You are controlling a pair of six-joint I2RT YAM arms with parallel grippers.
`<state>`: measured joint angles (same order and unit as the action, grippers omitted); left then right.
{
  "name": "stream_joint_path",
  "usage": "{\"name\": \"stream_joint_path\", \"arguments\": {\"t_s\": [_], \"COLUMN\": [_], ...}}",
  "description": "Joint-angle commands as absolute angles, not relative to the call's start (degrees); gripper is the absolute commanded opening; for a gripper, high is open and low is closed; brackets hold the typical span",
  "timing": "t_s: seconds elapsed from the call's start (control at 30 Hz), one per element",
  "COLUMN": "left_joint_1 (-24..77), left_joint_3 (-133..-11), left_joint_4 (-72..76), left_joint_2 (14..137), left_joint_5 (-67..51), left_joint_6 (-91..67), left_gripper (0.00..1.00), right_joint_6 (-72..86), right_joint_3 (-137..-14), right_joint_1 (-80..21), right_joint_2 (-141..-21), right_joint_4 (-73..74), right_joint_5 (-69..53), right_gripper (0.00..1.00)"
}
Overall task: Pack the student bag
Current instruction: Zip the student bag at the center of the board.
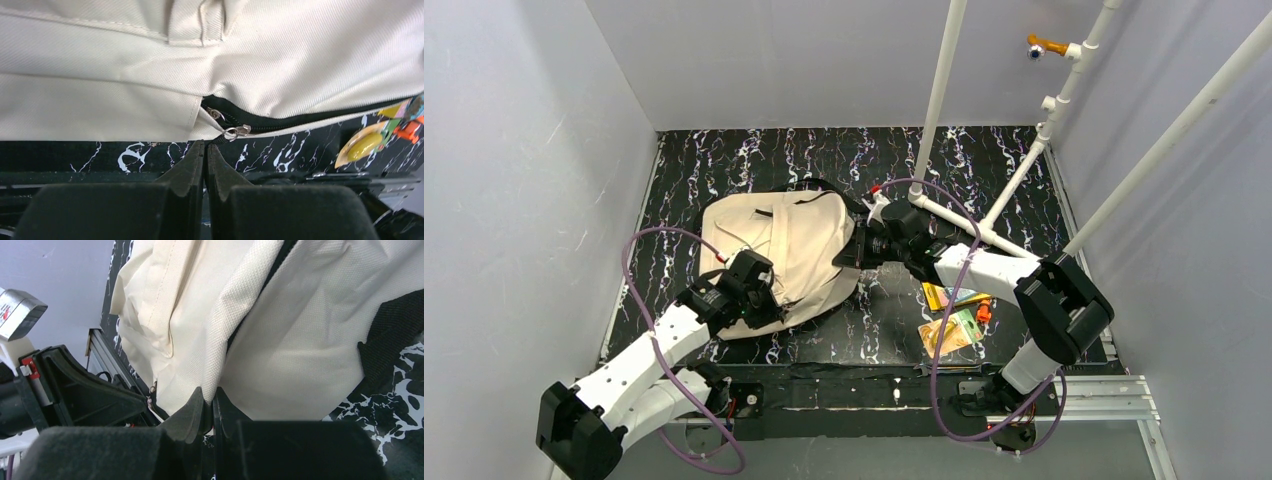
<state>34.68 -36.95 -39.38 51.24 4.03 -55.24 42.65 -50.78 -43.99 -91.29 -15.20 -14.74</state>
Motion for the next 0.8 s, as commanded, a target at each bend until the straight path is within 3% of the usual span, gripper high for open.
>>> {"name": "stream_joint_path", "arguments": {"t_s": [0.0,0.03,0.13,0.2,0.23,0.3,0.43,0.6,0.77], "left_joint_1": [34.56,34.54,34.54,34.54,34.54,34.34,30.72,22.26,16.98], "left_joint_3": [-35.04,-35.06,-36.14,-37.28,-38.01,-39.11,-42.5,-50.43,-61.24], "left_joint_4": [-53.11,-51.95,-50.72,-51.25,-51.8,-52.09,-50.71,-43.5,-41.34], "left_joint_2": [50.29,50.15,49.36,48.19,47.44,45.49,44.85,52.24,63.21], "left_joint_5": [14.08,14.19,15.84,18.15,20.03,23.7,26.77,11.38,4.44], "left_joint_6": [-60.23,-59.61,-59.71,-59.75,-60.28,-61.4,-57.4,-40.77,-33.65], "left_gripper": [0.0,0.0,0.48,0.74,0.85,0.97,0.98,0.98,0.98], "right_joint_6": [36.88,36.39,33.66,30.45,29.08,27.38,26.33,21.91,18.19], "right_joint_3": [-51.37,-51.29,-50.51,-49.44,-48.37,-46.01,-42.25,-44.09,-51.79], "right_joint_1": [-40.91,-41.02,-41.23,-42.65,-43.95,-47.43,-53.62,-54.03,-51.66], "right_joint_2": [-91.05,-91.24,-90.85,-88.9,-87.68,-85.82,-84.57,-78.96,-78.9], "right_joint_4": [-19.94,-19.91,-18.35,-15.57,-14.77,-14.0,-13.11,-7.08,-1.94], "right_joint_5": [-14.38,-15.56,-18.32,-17.87,-17.97,-18.49,-18.53,-9.38,-2.48], "right_gripper": [0.01,0.01,0.01,0.01,0.01,0.04,0.19,0.49,0.81]}}
